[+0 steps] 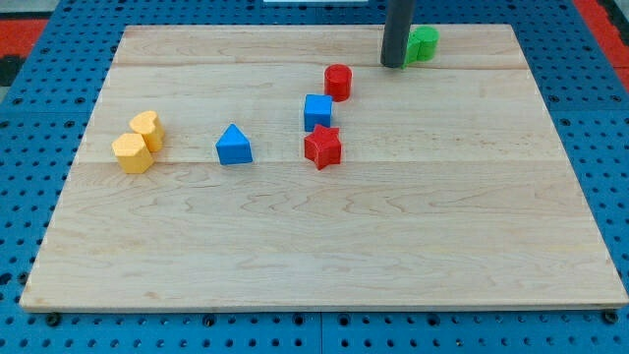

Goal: Nudge the red circle left a bit

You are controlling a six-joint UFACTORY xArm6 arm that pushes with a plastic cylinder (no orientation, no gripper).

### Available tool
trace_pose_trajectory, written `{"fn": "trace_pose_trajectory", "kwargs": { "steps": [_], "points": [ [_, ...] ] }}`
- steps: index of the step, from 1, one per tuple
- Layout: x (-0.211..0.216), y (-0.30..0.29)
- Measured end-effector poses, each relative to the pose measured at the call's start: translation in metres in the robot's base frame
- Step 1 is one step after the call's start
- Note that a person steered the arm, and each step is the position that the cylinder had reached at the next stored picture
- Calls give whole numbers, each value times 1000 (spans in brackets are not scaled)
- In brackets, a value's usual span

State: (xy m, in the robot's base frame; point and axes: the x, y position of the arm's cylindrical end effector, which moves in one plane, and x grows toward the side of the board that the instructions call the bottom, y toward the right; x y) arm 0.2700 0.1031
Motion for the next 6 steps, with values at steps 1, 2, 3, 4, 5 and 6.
{"fn": "trace_pose_trajectory", "kwargs": {
  "steps": [1,2,3,4,5,6],
  "points": [
    [0,2],
    [10,-3],
    [15,-52],
    [15,-62],
    [37,-12],
    [37,-12]
  ]
}}
